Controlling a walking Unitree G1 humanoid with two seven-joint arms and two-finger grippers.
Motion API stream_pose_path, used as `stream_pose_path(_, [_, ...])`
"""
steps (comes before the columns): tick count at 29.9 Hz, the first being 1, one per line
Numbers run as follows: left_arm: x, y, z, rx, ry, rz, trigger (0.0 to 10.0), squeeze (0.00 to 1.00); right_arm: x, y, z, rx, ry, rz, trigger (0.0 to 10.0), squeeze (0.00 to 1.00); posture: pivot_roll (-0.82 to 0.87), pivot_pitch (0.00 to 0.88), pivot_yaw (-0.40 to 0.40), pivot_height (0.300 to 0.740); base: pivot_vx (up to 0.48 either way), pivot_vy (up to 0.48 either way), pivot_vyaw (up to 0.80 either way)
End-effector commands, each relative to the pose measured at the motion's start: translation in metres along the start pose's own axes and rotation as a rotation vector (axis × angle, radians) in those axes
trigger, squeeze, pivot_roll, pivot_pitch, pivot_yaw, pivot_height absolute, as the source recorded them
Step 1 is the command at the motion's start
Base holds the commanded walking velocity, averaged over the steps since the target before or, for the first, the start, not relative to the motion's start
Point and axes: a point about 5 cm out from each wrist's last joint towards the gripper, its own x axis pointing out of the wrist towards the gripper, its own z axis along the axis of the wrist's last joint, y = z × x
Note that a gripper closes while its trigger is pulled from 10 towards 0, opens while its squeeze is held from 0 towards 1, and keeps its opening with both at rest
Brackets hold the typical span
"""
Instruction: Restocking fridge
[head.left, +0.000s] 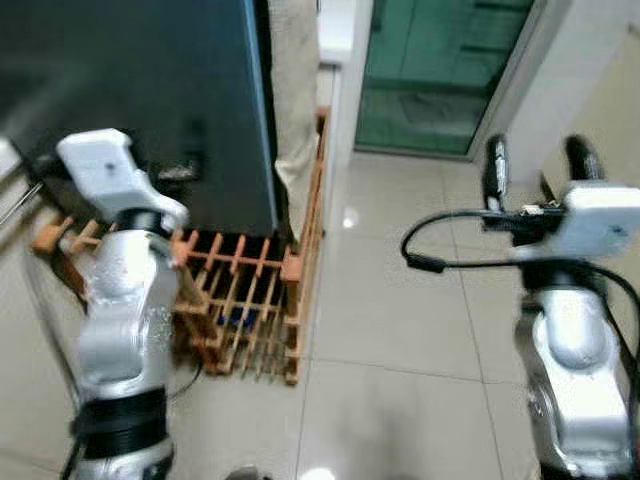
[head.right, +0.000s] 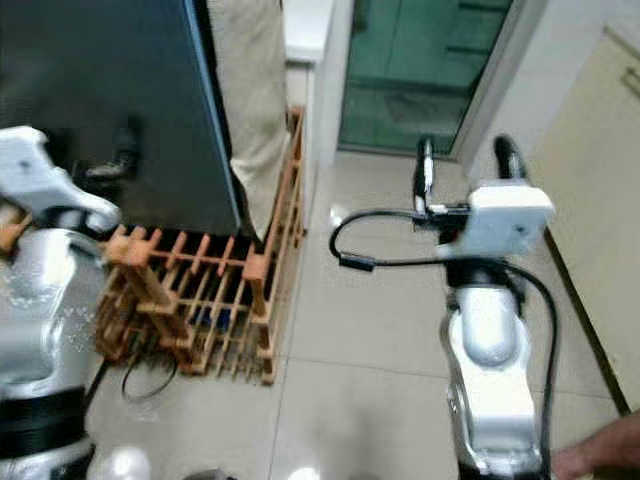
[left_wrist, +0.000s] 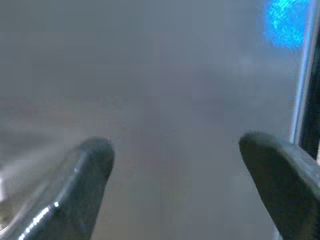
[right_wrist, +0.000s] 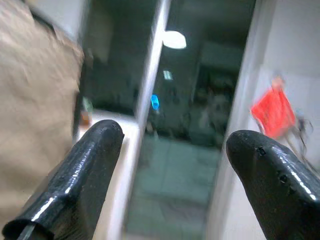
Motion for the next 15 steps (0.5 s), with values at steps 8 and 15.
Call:
stream_pose_path(8, [-0.001,-0.046,0.015,-0.177,-0.065,-0.235,10.0,0.0,0.01,-0.002,-0.001,-0.018,0.029,-0.02,10.0,0.0,-0.11,0.0,-0.032,0.711,0.24,0.0,0.0])
stream_pose_path(15, [-0.005,-0.055,0.021,-0.226,-0.081,-0.329,10.0,0.0,0.014,-0.004,-0.016,-0.038,0.076,-0.022,10.0,0.0,-0.11,0.0,-0.019,0.711,0.48,0.0,0.0])
